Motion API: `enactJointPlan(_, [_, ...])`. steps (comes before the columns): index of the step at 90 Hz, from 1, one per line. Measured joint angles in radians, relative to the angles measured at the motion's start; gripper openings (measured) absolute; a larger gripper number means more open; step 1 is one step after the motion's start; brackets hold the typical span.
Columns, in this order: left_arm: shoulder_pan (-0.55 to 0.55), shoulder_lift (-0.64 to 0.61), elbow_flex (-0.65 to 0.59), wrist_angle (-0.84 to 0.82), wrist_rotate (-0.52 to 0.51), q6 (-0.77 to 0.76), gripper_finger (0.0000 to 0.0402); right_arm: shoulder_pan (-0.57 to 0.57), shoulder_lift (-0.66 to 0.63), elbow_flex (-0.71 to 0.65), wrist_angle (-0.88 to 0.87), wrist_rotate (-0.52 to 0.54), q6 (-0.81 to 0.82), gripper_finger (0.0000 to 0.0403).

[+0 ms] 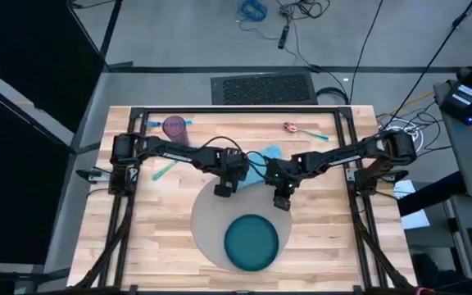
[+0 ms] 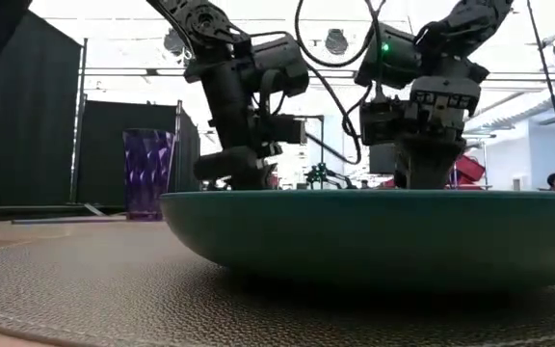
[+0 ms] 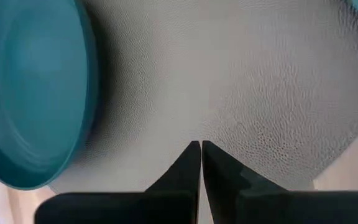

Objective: Set table place
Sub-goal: Move the blue napkin to the bottom left of the table

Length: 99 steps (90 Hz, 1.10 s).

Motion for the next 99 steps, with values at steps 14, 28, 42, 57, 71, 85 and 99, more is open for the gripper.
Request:
enactJointPlan(14, [-0.001,0.012,0.002,-0.001,-0.004,-0.003,0.0,0.003,0.026,0.0,-0.016,0.0,-0.002,0.0])
enactJointPlan(28, [-0.001,0.013,0.002,-0.008,-0.005,-0.027,0.0,0.003,0.058,0.002,-0.051,-0.003,-0.002,0.0])
enactJointPlan(42, [-0.002,0.013,0.003,-0.035,-0.007,-0.044,0.0,0.002,0.084,0.007,-0.069,-0.008,-0.002,0.0])
enactJointPlan(57, [-0.003,0.013,0.004,-0.054,-0.01,-0.074,0.0,0.002,0.086,0.006,-0.084,-0.006,-0.002,0.0])
enactJointPlan(71, [-0.011,0.012,0.005,-0.151,-0.013,-0.122,0.0,0.0,0.087,0.006,-0.117,-0.003,-0.001,0.0])
enactJointPlan(85, [-0.055,0.007,0.005,-0.253,-0.015,-0.186,0.0,-0.001,0.087,0.006,-0.123,-0.003,-0.002,0.0])
enactJointPlan(99, [-0.142,0.005,0.001,-0.407,0.006,-0.293,0.0,-0.014,0.087,0.002,-0.168,-0.018,-0.002,0.0])
